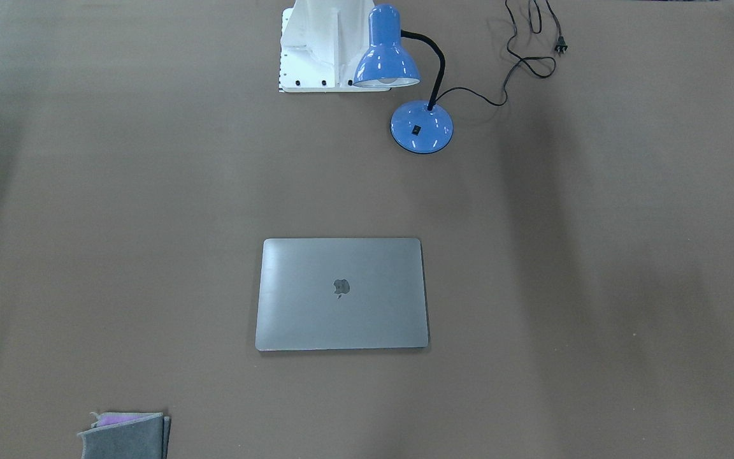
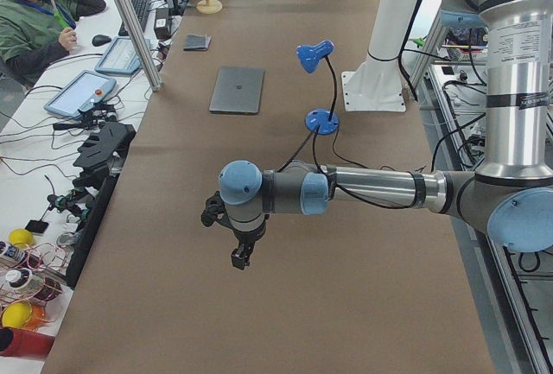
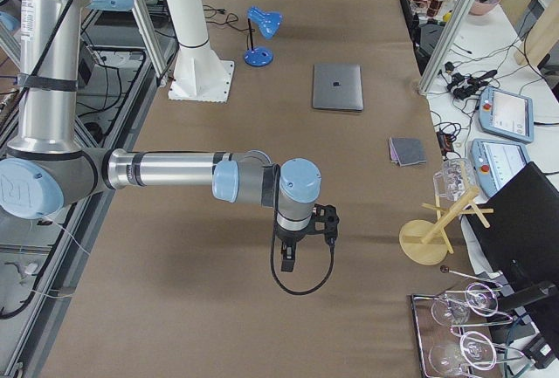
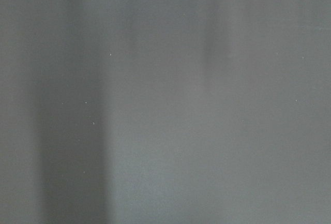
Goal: Close laptop
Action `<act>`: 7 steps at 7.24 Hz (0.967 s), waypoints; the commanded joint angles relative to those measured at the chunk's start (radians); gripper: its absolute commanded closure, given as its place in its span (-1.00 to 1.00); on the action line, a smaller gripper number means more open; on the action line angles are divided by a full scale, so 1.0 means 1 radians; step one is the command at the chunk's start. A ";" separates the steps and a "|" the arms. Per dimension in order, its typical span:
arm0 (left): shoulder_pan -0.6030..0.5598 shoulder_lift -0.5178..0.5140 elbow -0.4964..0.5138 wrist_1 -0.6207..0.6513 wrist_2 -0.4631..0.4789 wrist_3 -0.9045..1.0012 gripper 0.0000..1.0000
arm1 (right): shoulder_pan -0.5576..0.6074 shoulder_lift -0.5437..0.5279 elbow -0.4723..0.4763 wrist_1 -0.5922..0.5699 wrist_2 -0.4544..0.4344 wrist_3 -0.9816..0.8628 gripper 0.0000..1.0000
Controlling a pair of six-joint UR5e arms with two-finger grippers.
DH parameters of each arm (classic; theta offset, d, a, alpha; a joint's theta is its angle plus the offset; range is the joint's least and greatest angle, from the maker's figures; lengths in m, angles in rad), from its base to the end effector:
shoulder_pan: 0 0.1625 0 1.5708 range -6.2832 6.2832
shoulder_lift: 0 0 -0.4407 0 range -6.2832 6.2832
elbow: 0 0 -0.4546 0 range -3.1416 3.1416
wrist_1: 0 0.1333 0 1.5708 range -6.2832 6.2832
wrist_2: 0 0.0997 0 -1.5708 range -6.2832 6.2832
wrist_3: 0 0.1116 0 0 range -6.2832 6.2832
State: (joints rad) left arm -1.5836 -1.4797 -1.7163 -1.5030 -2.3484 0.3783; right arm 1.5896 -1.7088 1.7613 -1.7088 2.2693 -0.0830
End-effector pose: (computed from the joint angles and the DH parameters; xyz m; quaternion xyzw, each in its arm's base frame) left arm -0.0616 -0.5117 0.6575 0.0676 0.3730 0.1657 0.9104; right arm 0.0707 -0.4841 0.6688 -0.0227 -0.3435 -0.0155 0.9388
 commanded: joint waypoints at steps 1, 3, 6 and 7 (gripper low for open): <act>-0.001 0.010 0.000 0.000 -0.002 0.001 -0.97 | -0.007 0.000 0.000 0.000 0.000 0.000 -1.00; -0.001 0.022 -0.003 -0.002 -0.002 0.001 -0.97 | -0.008 -0.009 0.001 0.000 0.000 -0.003 -1.00; -0.001 0.048 -0.009 -0.002 -0.002 0.001 -0.98 | -0.010 -0.009 0.001 0.000 0.000 -0.003 -1.00; -0.001 0.052 -0.006 -0.002 -0.002 0.001 -0.98 | -0.011 -0.011 0.000 0.000 0.000 -0.003 -1.00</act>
State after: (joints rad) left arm -1.5846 -1.4353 -1.7242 -1.5048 -2.3500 0.3789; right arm 1.5798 -1.7185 1.7623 -1.7089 2.2688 -0.0860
